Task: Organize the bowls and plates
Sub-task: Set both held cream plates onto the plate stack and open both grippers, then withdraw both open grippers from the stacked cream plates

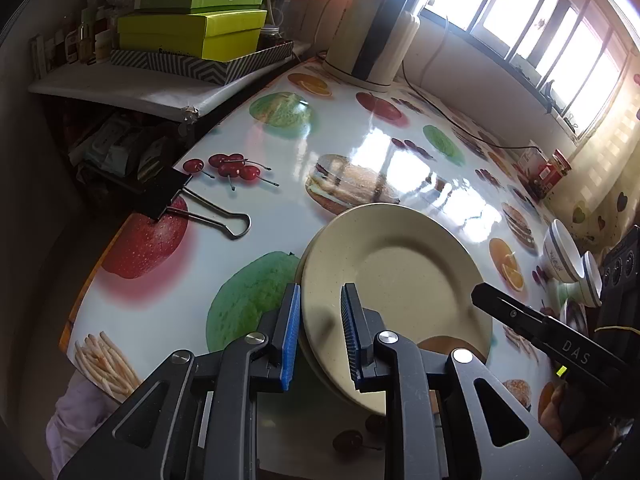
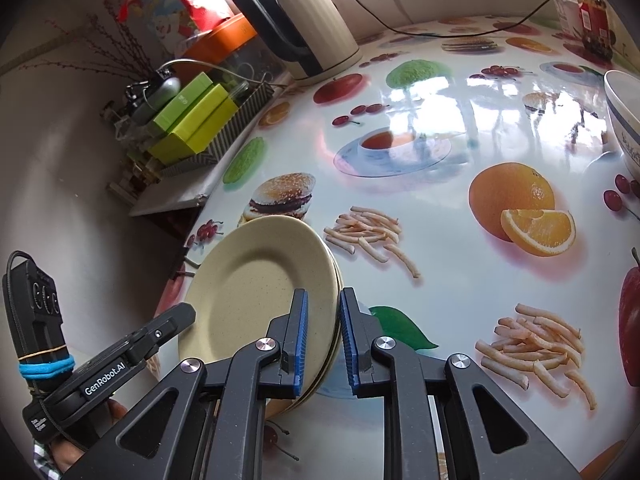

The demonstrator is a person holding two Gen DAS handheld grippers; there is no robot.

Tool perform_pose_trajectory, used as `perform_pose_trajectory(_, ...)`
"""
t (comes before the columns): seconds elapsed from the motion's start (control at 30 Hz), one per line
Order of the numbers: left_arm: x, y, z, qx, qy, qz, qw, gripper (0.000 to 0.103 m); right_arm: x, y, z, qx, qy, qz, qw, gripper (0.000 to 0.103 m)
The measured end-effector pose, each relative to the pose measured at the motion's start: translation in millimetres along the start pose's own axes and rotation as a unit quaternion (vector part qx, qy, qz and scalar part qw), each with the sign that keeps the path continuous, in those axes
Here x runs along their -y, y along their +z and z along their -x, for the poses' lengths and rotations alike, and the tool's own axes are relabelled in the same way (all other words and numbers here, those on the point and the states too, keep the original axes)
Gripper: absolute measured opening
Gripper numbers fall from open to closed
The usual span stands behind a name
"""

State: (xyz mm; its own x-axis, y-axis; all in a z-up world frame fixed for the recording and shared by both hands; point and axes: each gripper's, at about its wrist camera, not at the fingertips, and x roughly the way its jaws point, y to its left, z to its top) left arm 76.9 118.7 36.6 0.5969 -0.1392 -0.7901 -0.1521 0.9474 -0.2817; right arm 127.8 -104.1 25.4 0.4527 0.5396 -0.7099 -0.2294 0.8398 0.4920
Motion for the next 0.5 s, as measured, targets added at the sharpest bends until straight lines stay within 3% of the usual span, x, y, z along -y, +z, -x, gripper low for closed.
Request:
perform_pose_trajectory(0.1,0.2,-0.4,0.3,0.001,-0.004,0.001,1.0000,0.027,0.0,0.0,0.1,0.000,-0.001,0.000,1.000,0.017)
perform_pose_trajectory(0.17,0.2,-1.3,0.0,0.001,0.001,-0.002,1.0000,0.033,-0.1,-0.1,-0.2,-0.001,-0.004,-0.001,1.000,0.024)
perform_pose_trajectory(0.37,2.4,-3.9,2.4,0.013,0.007,-0.018,0.9997,0.035,2.6,-0.5,1.1,0.001,-0.013,0.002,1.000,0.033)
perform_pose_trajectory(0.5,3.8,-3.8,2.6,0.017,0.003,-0.024,0.9995,0.042,1.7,0.2,2.5,0.004,-0.020,0.015,1.000,0.037)
